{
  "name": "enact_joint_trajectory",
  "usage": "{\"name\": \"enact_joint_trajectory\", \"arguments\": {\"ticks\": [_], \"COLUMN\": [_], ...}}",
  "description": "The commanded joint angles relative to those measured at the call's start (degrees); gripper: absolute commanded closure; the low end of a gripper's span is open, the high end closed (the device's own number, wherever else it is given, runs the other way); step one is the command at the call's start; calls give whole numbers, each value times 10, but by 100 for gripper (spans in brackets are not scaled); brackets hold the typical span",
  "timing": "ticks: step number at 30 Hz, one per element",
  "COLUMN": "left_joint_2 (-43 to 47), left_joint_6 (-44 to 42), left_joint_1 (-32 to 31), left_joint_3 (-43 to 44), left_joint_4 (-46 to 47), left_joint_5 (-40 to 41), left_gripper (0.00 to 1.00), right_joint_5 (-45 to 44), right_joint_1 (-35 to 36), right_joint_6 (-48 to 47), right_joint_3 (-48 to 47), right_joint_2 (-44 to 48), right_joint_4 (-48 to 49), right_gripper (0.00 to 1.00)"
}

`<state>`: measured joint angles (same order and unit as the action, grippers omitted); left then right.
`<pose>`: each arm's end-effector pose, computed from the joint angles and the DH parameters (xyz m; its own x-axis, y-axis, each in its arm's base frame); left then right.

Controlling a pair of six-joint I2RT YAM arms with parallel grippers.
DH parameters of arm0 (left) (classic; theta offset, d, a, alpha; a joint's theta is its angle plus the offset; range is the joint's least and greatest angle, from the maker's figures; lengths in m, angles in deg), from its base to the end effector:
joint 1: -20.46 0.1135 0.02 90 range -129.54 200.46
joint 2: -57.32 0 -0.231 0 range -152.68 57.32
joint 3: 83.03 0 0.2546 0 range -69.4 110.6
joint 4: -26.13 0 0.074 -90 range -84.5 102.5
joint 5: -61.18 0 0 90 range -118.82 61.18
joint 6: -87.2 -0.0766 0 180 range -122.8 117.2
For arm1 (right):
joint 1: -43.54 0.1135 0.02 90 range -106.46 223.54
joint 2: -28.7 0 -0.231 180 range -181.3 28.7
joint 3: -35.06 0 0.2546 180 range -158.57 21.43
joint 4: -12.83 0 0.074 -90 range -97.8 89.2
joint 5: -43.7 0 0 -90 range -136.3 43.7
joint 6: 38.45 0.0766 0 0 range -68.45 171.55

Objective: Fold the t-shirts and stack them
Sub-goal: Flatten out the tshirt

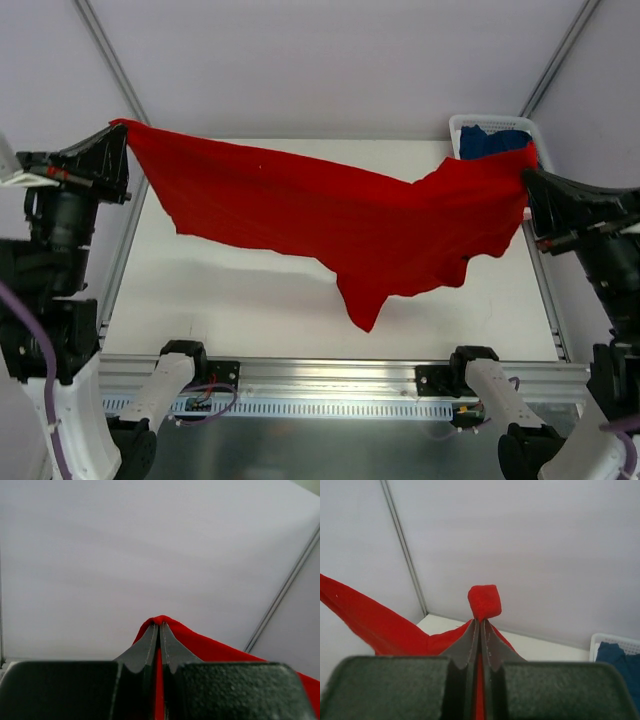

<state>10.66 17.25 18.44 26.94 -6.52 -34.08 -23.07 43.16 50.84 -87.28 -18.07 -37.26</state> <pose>0.1048 -0.0107 0.5856 0.4397 -0.3571 -0.8241 0.2817 0.9261 -0.2510 0.0558 0.0298 0.5905 0.4345 -0.0143 -0.9006 -0.3446 0.9212 -0.1809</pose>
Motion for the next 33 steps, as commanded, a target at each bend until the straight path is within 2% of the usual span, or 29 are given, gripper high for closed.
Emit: {"name": "enact_joint_trajectory", "arguments": {"ticks": [1,7,14,23,33], "left_joint_2": [35,78,74,103,145], "left_joint_6": [-6,6,17,42,66], "left_joint_1": [2,2,2,2,2], "left_joint_3": [17,31,12,-137,-356], "left_joint_4": [0,-14,-22,-8,36], "left_joint_5": [20,21,21,39,49], "left_gripper": [100,100,100,100,100], "right_joint_5": [4,7,11,19,25], "right_joint_1": [1,1,0,0,0], "right_joint_6": [-5,6,27,40,30], "right_joint_3": [-43,-107,-73,51,156], "right_joint_2": [18,25,5,-18,-88], "right_joint_4": [-11,-28,-29,1,51], "right_gripper": [100,100,100,100,100]}}
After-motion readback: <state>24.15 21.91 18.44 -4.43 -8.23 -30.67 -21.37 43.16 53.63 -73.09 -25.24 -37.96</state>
